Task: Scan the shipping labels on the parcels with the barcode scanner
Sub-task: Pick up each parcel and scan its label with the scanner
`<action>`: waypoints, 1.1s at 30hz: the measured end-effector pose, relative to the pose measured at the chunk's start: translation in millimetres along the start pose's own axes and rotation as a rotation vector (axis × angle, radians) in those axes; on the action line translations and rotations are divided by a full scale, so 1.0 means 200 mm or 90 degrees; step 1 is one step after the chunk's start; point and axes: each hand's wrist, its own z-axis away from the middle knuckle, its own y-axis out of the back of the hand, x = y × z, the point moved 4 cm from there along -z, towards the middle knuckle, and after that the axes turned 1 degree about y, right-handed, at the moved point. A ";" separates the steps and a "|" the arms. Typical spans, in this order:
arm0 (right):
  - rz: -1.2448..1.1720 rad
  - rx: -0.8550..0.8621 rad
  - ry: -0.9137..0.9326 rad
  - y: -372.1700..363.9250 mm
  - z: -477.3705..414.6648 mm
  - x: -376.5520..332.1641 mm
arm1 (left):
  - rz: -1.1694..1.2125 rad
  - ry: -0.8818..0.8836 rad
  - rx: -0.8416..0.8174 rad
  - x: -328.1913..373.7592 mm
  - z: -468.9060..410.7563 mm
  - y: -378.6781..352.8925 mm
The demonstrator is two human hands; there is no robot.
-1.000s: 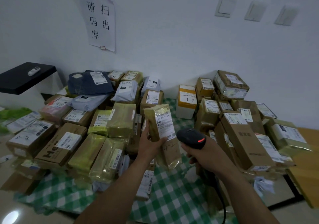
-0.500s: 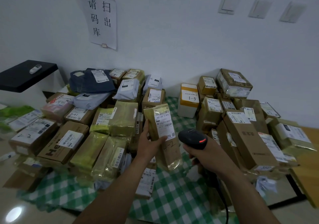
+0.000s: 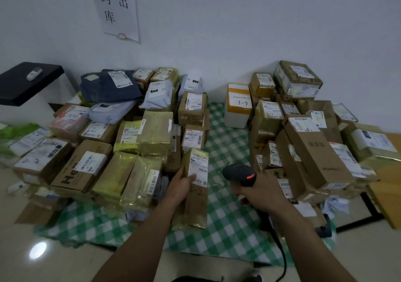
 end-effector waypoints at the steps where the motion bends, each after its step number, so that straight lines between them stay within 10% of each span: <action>1: 0.004 -0.005 -0.006 -0.01 0.00 0.01 | -0.010 0.004 0.010 -0.02 0.00 0.00; 13: -0.055 -0.018 -0.040 -0.03 0.05 0.09 | -0.216 -0.258 0.135 -0.08 0.04 -0.03; 20: -0.059 -0.007 -0.054 0.00 0.05 0.14 | -0.506 -0.150 0.104 -0.08 0.07 -0.12; 33: -0.044 -0.008 -0.050 0.04 0.06 0.20 | -0.466 -0.150 0.176 -0.08 0.08 -0.07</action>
